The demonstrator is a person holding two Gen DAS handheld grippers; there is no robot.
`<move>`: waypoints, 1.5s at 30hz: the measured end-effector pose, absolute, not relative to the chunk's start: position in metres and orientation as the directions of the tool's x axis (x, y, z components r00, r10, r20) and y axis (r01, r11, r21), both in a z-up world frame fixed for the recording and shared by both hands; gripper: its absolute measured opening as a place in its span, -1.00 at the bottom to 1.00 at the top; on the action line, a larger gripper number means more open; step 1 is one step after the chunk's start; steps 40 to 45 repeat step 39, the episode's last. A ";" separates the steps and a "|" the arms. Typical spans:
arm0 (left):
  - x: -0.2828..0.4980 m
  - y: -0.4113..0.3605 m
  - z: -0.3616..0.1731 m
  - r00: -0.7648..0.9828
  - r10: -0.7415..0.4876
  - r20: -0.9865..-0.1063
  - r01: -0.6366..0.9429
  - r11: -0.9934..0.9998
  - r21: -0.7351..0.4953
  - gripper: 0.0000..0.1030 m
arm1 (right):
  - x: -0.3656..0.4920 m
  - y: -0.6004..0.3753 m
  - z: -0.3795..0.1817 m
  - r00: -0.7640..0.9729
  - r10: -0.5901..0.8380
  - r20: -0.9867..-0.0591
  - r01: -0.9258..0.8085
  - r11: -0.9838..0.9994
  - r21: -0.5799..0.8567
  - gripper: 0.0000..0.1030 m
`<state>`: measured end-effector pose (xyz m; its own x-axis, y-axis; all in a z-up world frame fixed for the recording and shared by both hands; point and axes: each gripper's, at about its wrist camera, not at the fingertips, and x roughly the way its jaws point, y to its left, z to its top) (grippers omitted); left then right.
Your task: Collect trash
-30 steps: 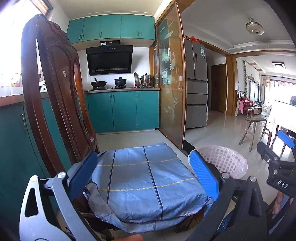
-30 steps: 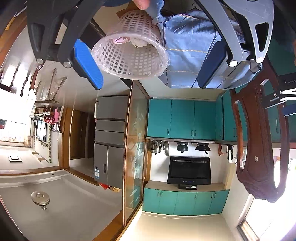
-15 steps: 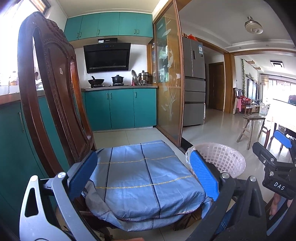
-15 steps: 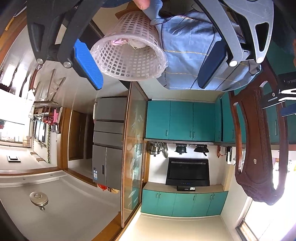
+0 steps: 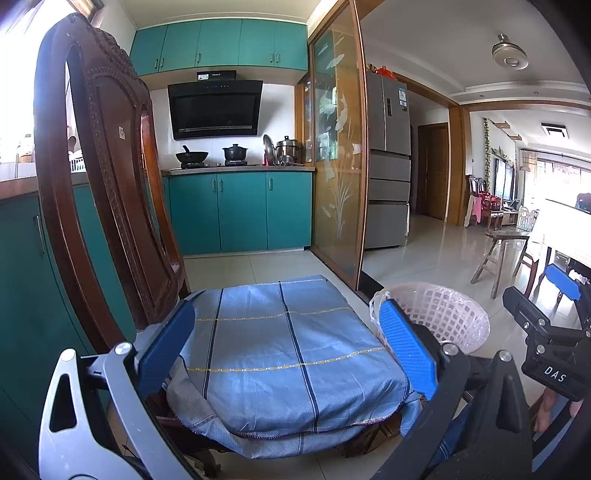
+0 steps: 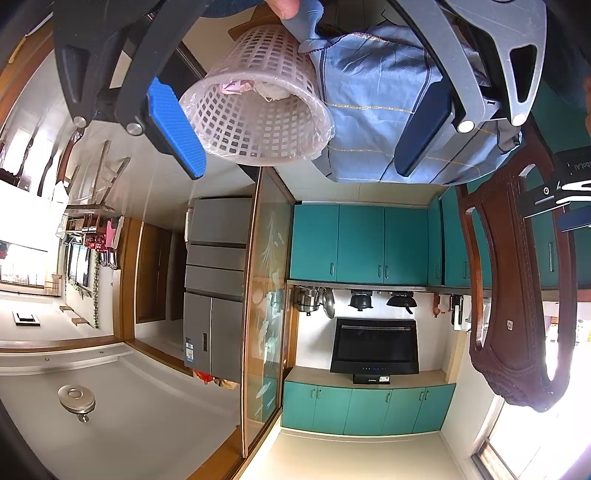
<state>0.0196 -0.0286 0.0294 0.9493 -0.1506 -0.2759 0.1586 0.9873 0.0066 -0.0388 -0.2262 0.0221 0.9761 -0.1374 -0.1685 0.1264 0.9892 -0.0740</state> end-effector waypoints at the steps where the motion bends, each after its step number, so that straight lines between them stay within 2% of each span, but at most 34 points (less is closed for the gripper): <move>1: 0.020 -0.028 0.029 0.950 -0.150 -0.275 0.158 0.987 0.008 0.94 | -0.039 -0.226 0.022 0.976 -0.137 -0.169 0.126 0.989 -0.074 0.93; 45: 0.028 -0.030 0.021 0.941 -0.136 -0.311 0.150 0.988 0.024 0.94 | -0.033 -0.219 0.012 0.971 -0.136 -0.195 0.124 0.989 -0.075 0.93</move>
